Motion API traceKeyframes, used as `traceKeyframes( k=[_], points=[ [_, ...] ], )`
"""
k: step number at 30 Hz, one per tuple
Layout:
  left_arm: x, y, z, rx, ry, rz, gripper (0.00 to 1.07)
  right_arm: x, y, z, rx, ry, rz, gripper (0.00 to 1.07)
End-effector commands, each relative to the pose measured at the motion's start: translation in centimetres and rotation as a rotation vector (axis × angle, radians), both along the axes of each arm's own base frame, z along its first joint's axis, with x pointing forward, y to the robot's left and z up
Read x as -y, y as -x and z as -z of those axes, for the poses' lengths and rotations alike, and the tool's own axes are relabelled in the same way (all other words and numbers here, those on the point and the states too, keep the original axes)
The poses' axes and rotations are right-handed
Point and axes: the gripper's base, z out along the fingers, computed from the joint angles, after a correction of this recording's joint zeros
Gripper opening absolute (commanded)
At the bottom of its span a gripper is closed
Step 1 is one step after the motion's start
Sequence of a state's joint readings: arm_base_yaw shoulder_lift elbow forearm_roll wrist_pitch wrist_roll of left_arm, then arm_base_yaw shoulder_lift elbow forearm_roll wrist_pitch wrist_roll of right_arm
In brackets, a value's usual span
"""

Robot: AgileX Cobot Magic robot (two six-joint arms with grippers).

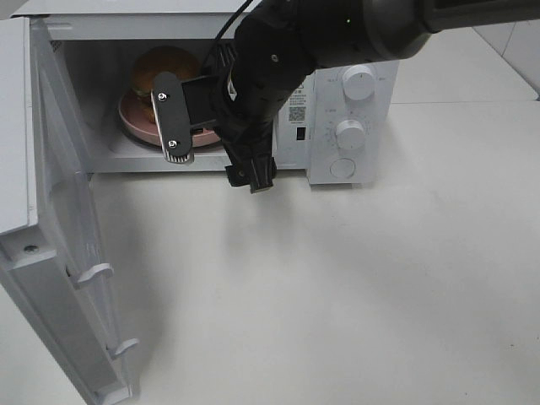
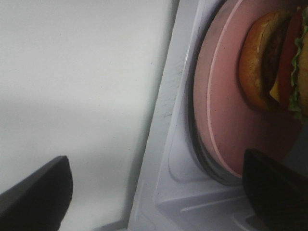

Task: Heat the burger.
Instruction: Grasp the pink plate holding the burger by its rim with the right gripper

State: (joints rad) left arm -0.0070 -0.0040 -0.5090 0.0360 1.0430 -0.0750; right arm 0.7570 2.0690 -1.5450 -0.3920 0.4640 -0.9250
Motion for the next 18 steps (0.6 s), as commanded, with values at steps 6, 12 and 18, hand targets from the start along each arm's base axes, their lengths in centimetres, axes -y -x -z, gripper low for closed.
traceKeyframes(
  k=[6, 12, 18],
  points=[
    [0.0, 0.2, 0.0, 0.026, 0.005, -0.002, 1.0, -1.5, -2.4, 1.4, 0.02, -0.024, 0.014, 0.87],
    [0.0, 0.2, 0.0, 0.026, 0.005, -0.002, 1.0, -2.2, -4.1, 3.0, 0.011, -0.028, 0.034, 0.85],
    [0.0, 0.2, 0.0, 0.026, 0.005, -0.002, 1.0, -2.9, -4.9, 3.7, 0.02, -0.034, 0.034, 0.83]
  ],
)
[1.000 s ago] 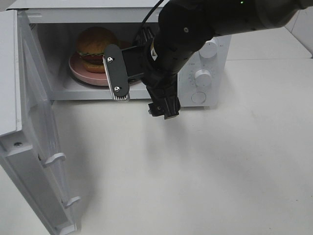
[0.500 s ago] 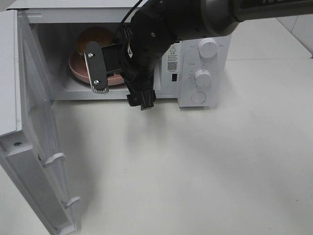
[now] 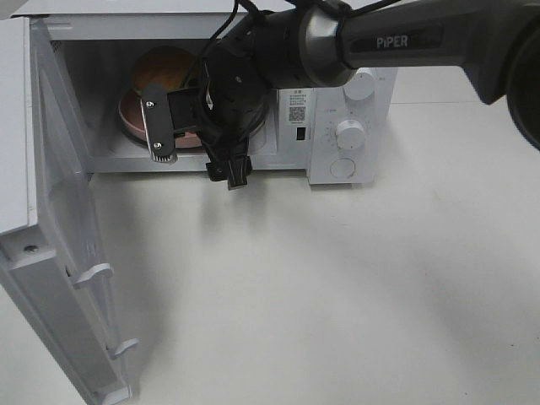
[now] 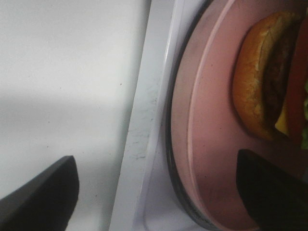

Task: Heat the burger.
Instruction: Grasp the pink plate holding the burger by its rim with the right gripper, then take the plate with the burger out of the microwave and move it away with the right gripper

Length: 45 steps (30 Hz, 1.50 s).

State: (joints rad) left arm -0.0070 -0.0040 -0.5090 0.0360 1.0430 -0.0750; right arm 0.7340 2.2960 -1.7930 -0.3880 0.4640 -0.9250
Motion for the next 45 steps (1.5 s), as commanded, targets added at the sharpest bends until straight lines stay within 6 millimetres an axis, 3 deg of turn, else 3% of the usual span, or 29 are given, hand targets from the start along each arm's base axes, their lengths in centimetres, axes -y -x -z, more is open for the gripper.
traceKeyframes(
  k=[1, 18, 27, 32, 34, 35, 37, 40, 42, 45],
  points=[
    [0.0, 0.2, 0.0, 0.026, 0.005, -0.002, 1.0, -0.3, -0.5, -0.1, 0.007, -0.018, 0.01, 0.83],
    [0.0, 0.2, 0.0, 0.026, 0.006, -0.002, 1.0, 0.2, -3.3, 2.9, -0.023, -0.058, 0.073, 0.76],
    [0.0, 0.2, 0.0, 0.026, 0.006, -0.002, 1.0, 0.3, -3.7, 3.9, -0.04, -0.076, 0.09, 0.75],
    [0.0, 0.2, 0.0, 0.026, 0.006, -0.002, 1.0, 0.3, -3.8, 3.8, -0.035, -0.081, 0.09, 0.61],
    [0.0, 0.2, 0.0, 0.026, 0.006, -0.002, 1.0, 0.3, -3.9, 3.7, -0.037, -0.08, 0.093, 0.43],
    [0.0, 0.2, 0.0, 0.026, 0.006, -0.002, 1.0, 0.3, -3.9, 3.7, -0.037, -0.08, 0.093, 0.43],
    [0.0, 0.2, 0.0, 0.026, 0.006, -0.002, 1.0, 0.2, -3.8, 3.6, -0.054, -0.097, 0.107, 0.19],
    [0.0, 0.2, 0.0, 0.026, 0.006, -0.002, 1.0, 0.2, -3.8, 3.7, -0.058, -0.097, 0.109, 0.14],
    [0.0, 0.2, 0.0, 0.026, 0.006, -0.002, 1.0, 0.2, -3.5, 3.8, -0.076, -0.082, 0.113, 0.01],
    [0.0, 0.2, 0.0, 0.026, 0.006, -0.002, 1.0, 0.0, -3.3, 3.8, -0.083, -0.081, 0.113, 0.0]
  ],
)
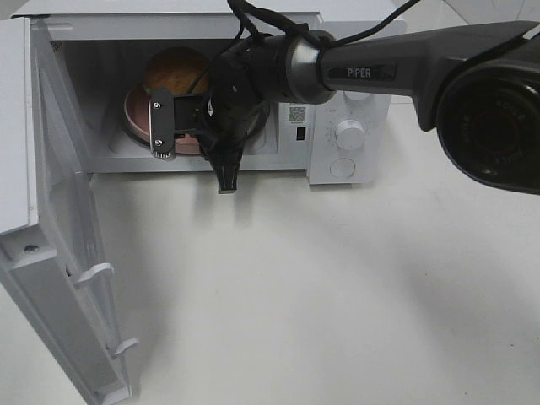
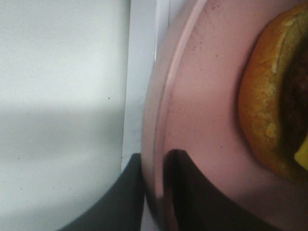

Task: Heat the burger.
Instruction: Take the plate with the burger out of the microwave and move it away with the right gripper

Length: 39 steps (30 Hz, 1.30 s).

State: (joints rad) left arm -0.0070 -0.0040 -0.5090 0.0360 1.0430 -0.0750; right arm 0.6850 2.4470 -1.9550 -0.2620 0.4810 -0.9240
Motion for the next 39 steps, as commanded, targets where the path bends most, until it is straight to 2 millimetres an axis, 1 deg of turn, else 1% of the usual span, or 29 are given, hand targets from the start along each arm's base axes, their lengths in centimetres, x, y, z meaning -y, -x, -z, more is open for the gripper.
traceKeyframes(
  k=[1, 2, 4, 5, 6, 7, 9, 10, 11, 13, 17, 20, 22, 23, 27, 28, 32, 33, 37, 38, 39],
  points=[
    [0.0, 0.2, 0.0, 0.026, 0.006, -0.002, 1.0, 0.0, 0.0, 0.3, -0.009, 0.007, 0.003, 0.0],
    [0.0, 0.2, 0.0, 0.026, 0.006, -0.002, 1.0, -0.1, 0.1, -0.2, -0.003, 0.003, -0.001, 0.0],
    [0.0, 0.2, 0.0, 0.026, 0.006, -0.002, 1.0, -0.1, 0.0, -0.3, 0.0, 0.001, -0.001, 0.0],
    [0.0, 0.2, 0.0, 0.026, 0.006, -0.002, 1.0, -0.1, 0.1, -0.8, 0.004, -0.007, 0.0, 0.0],
    [0.0, 0.2, 0.0, 0.026, 0.006, -0.002, 1.0, -0.1, 0.1, -0.8, 0.004, -0.007, 0.0, 0.0],
    [0.0, 0.2, 0.0, 0.026, 0.006, -0.002, 1.0, -0.1, 0.1, -1.3, 0.009, -0.013, 0.002, 0.0],
    [0.0, 0.2, 0.0, 0.026, 0.006, -0.002, 1.0, -0.1, 0.1, -1.6, 0.013, -0.015, 0.002, 0.0],
    [0.0, 0.2, 0.0, 0.026, 0.006, -0.002, 1.0, 0.0, 0.2, -2.1, 0.017, -0.022, 0.004, 0.0],
    [0.0, 0.2, 0.0, 0.026, 0.006, -0.002, 1.0, 0.0, 0.2, -2.1, 0.017, -0.022, 0.004, 0.0],
    [0.0, 0.2, 0.0, 0.026, 0.006, -0.002, 1.0, -0.3, 0.7, -2.8, 0.03, -0.028, -0.011, 0.0],
    [0.0, 0.2, 0.0, 0.026, 0.006, -0.002, 1.0, -0.2, 1.0, -3.0, 0.036, -0.023, -0.024, 0.0],
    [0.0, 0.2, 0.0, 0.026, 0.006, -0.002, 1.0, -0.3, 1.6, -2.8, 0.032, -0.005, -0.053, 0.0],
    [0.0, 0.2, 0.0, 0.026, 0.006, -0.002, 1.0, -0.2, 1.9, -3.0, 0.039, 0.002, -0.069, 0.0],
    [0.0, 0.2, 0.0, 0.026, 0.006, -0.002, 1.0, -0.5, 2.4, -3.2, 0.047, 0.001, -0.089, 0.0],
    [0.0, 0.2, 0.0, 0.026, 0.006, -0.002, 1.0, -0.2, 2.8, -3.8, 0.066, 0.007, -0.106, 0.0],
    [0.0, 0.2, 0.0, 0.026, 0.006, -0.002, 1.0, -0.4, 3.5, -3.7, 0.064, 0.018, -0.122, 0.0],
    [0.0, 0.2, 0.0, 0.026, 0.006, -0.002, 1.0, 0.1, 4.0, -3.9, 0.068, 0.027, -0.132, 0.0],
    [0.0, 0.2, 0.0, 0.026, 0.006, -0.002, 1.0, 0.0, 4.6, -4.0, 0.074, 0.027, -0.149, 0.0],
    [0.0, 0.2, 0.0, 0.026, 0.006, -0.002, 1.0, 0.4, 5.2, -4.3, 0.086, 0.028, -0.163, 0.0],
    [0.0, 0.2, 0.0, 0.026, 0.006, -0.002, 1.0, 0.3, 6.0, -4.4, 0.094, 0.029, -0.185, 0.0],
    [0.0, 0.2, 0.0, 0.026, 0.006, -0.002, 1.0, 0.5, 6.1, -4.5, 0.094, 0.025, -0.184, 0.0]
  ],
)
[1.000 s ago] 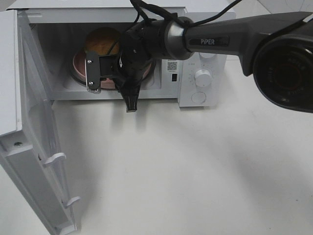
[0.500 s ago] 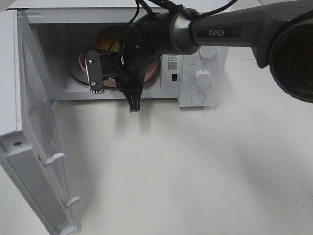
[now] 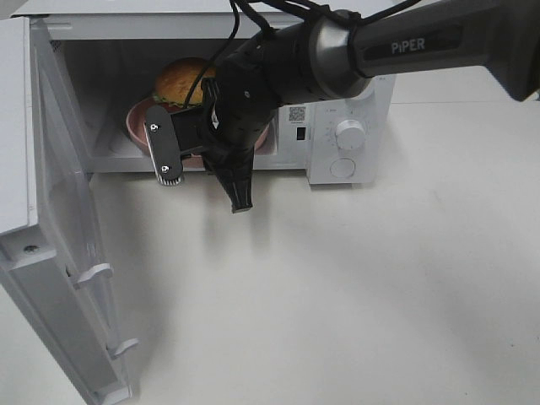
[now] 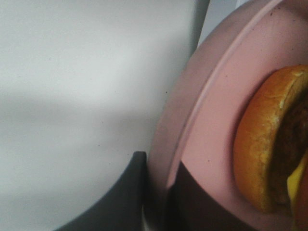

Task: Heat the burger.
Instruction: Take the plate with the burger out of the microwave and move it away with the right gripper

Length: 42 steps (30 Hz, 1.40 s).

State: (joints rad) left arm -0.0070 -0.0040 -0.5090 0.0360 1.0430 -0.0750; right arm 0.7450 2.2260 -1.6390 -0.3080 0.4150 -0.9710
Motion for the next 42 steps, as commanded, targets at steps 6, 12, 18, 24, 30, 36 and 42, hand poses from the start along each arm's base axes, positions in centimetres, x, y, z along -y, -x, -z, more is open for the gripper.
traceKeyframes(
  k=[6, 12, 18, 24, 30, 36, 42],
  points=[
    [0.0, 0.2, 0.0, 0.026, 0.006, -0.002, 1.0, 0.0, 1.8, -2.2, 0.07, -0.049, -0.063, 0.0],
    [0.0, 0.2, 0.0, 0.026, 0.006, -0.002, 1.0, 1.3, 3.3, -3.1, 0.072, -0.077, -0.06, 0.0],
    [0.0, 0.2, 0.0, 0.026, 0.006, -0.002, 1.0, 2.7, 5.0, -3.5, 0.076, -0.095, -0.077, 0.0],
    [0.0, 0.2, 0.0, 0.026, 0.006, -0.002, 1.0, 4.5, 7.2, -4.3, 0.105, -0.112, -0.115, 0.0],
    [0.0, 0.2, 0.0, 0.026, 0.006, -0.002, 1.0, 6.0, 8.6, -5.1, 0.116, -0.1, -0.129, 0.0],
    [0.0, 0.2, 0.0, 0.026, 0.006, -0.002, 1.0, 7.5, 10.2, -5.7, 0.129, -0.091, -0.148, 0.0],
    [0.0, 0.2, 0.0, 0.026, 0.006, -0.002, 1.0, 9.1, 11.9, -6.0, 0.131, -0.093, -0.157, 0.0]
  ],
)
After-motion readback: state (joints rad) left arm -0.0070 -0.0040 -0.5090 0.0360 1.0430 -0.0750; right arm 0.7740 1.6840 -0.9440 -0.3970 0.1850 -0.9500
